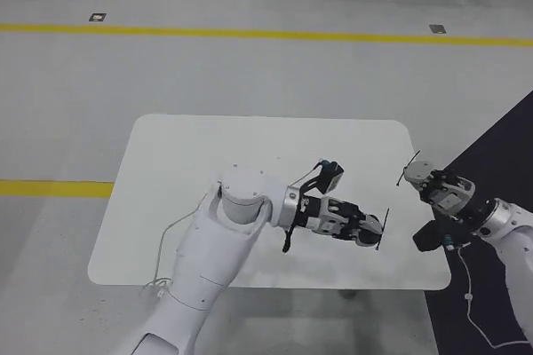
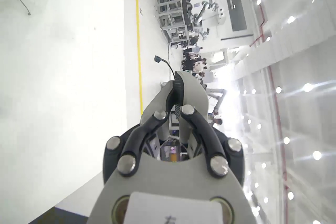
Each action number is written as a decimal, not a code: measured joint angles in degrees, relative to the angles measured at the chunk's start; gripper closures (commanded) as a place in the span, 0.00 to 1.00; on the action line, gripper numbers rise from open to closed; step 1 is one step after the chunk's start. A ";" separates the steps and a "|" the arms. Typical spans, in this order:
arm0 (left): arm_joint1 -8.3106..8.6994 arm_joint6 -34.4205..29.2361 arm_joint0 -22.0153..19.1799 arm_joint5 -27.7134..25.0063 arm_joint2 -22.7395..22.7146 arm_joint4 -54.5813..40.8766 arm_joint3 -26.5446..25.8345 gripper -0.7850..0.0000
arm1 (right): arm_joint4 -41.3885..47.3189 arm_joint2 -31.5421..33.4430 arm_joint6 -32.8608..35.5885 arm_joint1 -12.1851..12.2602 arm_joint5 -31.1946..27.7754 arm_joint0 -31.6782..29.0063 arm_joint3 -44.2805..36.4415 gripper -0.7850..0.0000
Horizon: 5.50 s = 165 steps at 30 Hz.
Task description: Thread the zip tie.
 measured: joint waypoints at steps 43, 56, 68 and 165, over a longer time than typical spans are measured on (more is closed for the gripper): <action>1.13 3.98 -2.73 5.36 3.49 -17.21 10.55 1.00 | -4.16 2.23 -11.06 1.62 2.61 -2.79 1.22 1.00; 1.62 2.91 -4.81 2.75 6.25 -18.03 11.38 1.00 | -4.11 1.40 -9.95 1.58 2.04 -3.35 0.61 1.00; 2.29 3.87 -5.32 2.31 7.19 -18.92 11.49 1.00 | -4.75 0.59 -10.42 2.32 0.26 -3.41 0.01 1.00; 4.35 7.75 -10.64 1.65 13.58 -27.14 15.91 1.00 | -3.04 0.36 -9.04 3.34 0.43 -3.77 0.33 1.00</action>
